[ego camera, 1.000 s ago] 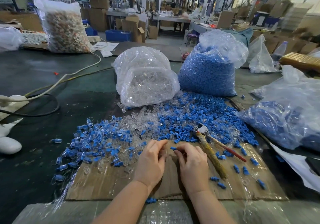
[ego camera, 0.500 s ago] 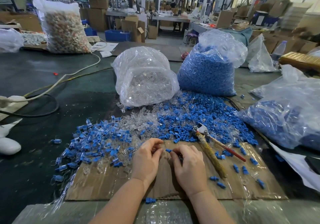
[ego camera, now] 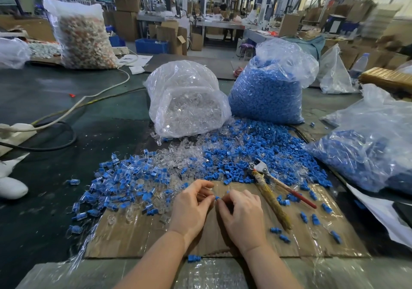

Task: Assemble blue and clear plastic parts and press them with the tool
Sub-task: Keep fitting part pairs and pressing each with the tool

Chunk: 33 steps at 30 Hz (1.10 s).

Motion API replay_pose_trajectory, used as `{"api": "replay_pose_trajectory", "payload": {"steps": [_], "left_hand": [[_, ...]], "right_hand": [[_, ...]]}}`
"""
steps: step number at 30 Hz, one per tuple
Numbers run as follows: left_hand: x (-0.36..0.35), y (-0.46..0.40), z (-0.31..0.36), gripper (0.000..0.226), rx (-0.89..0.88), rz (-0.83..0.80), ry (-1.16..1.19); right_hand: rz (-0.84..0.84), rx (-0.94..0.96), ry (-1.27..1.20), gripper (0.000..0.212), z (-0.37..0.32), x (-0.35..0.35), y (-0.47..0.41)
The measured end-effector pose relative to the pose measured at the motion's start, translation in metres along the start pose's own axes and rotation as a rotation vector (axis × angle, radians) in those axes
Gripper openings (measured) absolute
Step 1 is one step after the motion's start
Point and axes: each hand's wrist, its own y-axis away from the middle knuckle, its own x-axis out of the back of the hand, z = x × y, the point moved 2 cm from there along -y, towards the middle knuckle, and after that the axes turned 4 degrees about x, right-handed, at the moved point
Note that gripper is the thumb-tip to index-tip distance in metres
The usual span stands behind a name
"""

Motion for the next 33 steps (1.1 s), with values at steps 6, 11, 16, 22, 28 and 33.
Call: {"api": "replay_pose_trajectory", "payload": {"steps": [6, 11, 16, 22, 28, 33], "left_hand": [[-0.0004, -0.0011, -0.0026, 0.035, -0.011, -0.015, 0.034], [-0.0001, -0.0038, -0.0046, 0.029, 0.038, -0.014, 0.076], [0.0000, -0.0063, -0.0050, 0.029, 0.075, -0.032, 0.113], [0.0003, -0.0063, -0.0047, 0.031, 0.064, -0.023, 0.100], [0.0000, -0.0065, -0.0055, 0.028, 0.065, -0.028, 0.087], [0.0002, -0.0070, -0.0053, 0.030, 0.059, -0.024, 0.083]], "right_hand": [[-0.013, 0.020, 0.028, 0.024, 0.0017, -0.0006, 0.0005], [0.017, 0.033, -0.054, 0.014, 0.0021, 0.0013, 0.0004], [-0.012, 0.075, -0.120, 0.024, 0.0022, 0.0015, 0.0004], [-0.016, 0.099, -0.125, 0.020, 0.0020, 0.0018, -0.0010], [-0.010, 0.098, -0.114, 0.017, 0.0024, 0.0014, -0.0013], [-0.005, 0.104, -0.113, 0.017, 0.0017, 0.0019, -0.0016]]}}
